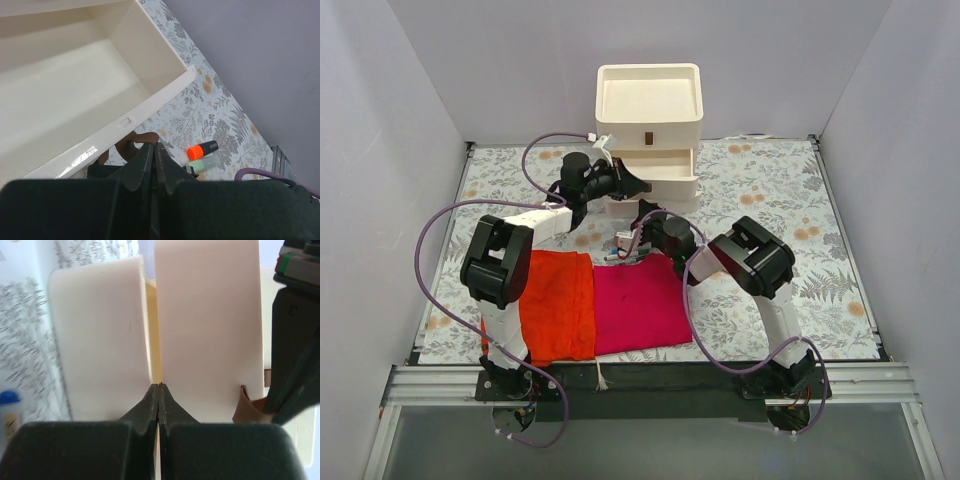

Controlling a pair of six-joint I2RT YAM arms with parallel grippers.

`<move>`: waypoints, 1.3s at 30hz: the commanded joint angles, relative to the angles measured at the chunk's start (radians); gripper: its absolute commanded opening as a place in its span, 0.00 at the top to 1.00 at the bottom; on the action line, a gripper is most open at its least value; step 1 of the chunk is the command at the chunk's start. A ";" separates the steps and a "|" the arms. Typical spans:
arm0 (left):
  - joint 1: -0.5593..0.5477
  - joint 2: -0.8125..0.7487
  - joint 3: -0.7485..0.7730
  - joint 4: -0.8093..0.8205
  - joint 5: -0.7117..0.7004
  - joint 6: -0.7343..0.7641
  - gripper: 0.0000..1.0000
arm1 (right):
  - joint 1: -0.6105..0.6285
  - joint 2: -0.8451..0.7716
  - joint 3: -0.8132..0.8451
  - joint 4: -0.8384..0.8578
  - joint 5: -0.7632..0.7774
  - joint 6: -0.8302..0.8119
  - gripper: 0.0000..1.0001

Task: Sort the stationery into containers
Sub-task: Close the drawer in the storage box.

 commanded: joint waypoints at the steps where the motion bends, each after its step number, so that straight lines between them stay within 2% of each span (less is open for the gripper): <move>1: -0.024 -0.143 0.033 0.133 0.113 -0.026 1.00 | 0.009 -0.087 -0.107 0.023 -0.030 0.085 0.99; 3: -0.024 -0.135 0.027 0.127 0.113 -0.020 1.00 | 0.020 -0.165 -0.163 0.033 -0.101 0.140 0.99; 9: -0.026 -0.122 0.022 0.136 0.126 -0.024 1.00 | 0.031 -0.196 -0.160 -0.019 -0.066 0.127 0.99; 18: -0.060 -0.088 0.032 0.168 0.152 -0.061 1.00 | 0.028 -0.103 -0.079 -0.105 0.064 0.062 0.99; 25: -0.067 -0.071 0.068 0.192 0.154 -0.095 1.00 | 0.029 0.009 0.058 -0.122 0.179 0.055 0.99; 39: -0.078 -0.083 0.025 0.198 0.139 -0.101 1.00 | 0.035 0.195 0.257 0.028 0.399 0.039 0.99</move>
